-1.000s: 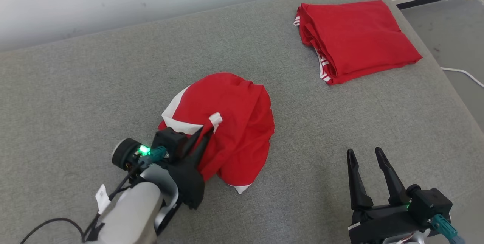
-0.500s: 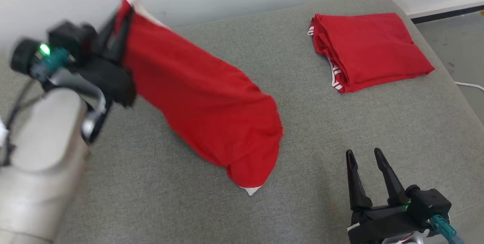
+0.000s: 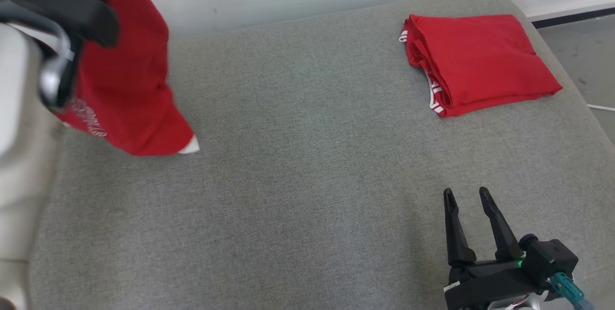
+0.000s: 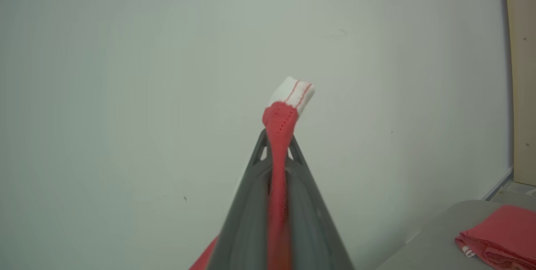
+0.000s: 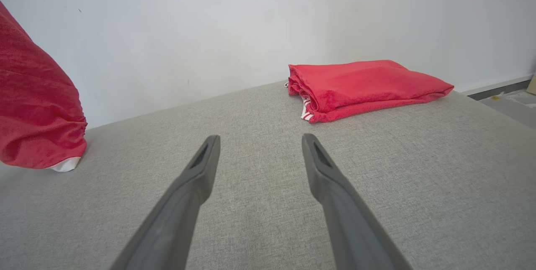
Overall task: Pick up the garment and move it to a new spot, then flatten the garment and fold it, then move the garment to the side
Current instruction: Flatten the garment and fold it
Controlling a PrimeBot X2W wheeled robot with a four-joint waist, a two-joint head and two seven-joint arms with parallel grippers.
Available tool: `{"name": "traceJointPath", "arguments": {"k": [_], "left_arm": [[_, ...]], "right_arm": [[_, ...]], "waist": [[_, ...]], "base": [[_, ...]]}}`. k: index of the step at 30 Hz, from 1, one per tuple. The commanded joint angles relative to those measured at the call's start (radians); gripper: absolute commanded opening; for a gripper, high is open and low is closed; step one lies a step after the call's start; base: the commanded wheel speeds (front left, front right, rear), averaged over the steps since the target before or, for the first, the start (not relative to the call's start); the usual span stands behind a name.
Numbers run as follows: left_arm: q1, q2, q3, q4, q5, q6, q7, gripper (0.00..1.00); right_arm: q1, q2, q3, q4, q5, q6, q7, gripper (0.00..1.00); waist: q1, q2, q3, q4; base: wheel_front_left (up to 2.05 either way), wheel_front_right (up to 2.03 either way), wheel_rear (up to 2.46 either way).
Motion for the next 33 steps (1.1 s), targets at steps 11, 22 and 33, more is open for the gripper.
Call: {"name": "traceJointPath", "arguments": {"k": [11,22,33], "left_arm": [[0.38,-0.171,-0.112,-0.176,-0.022,0.005,-0.002,0.0],[0.718,-0.298,-0.239,-0.228,-0.036,0.003,-0.002,0.0],[0.984,-0.218,-0.195,-0.188,-0.025,0.039,-0.002,0.0]], "right_arm": [[0.012,0.001,0.002,0.01,0.008,-0.003,-0.004,1.0],[0.023,0.0,-0.005,0.023,-0.007,-0.003,-0.004,1.0],[0.044,0.0,-0.017,0.031,-0.011,-0.003,-0.004,1.0]], "waist": [[-0.0001,-0.0001,-0.021,0.037],[-0.0001,-0.0001,-0.036,0.07],[-0.0001,-0.0001,-0.062,0.098]], "base": [[0.0,0.0,0.0],[0.0,0.0,0.0],[0.0,0.0,0.0]]}}
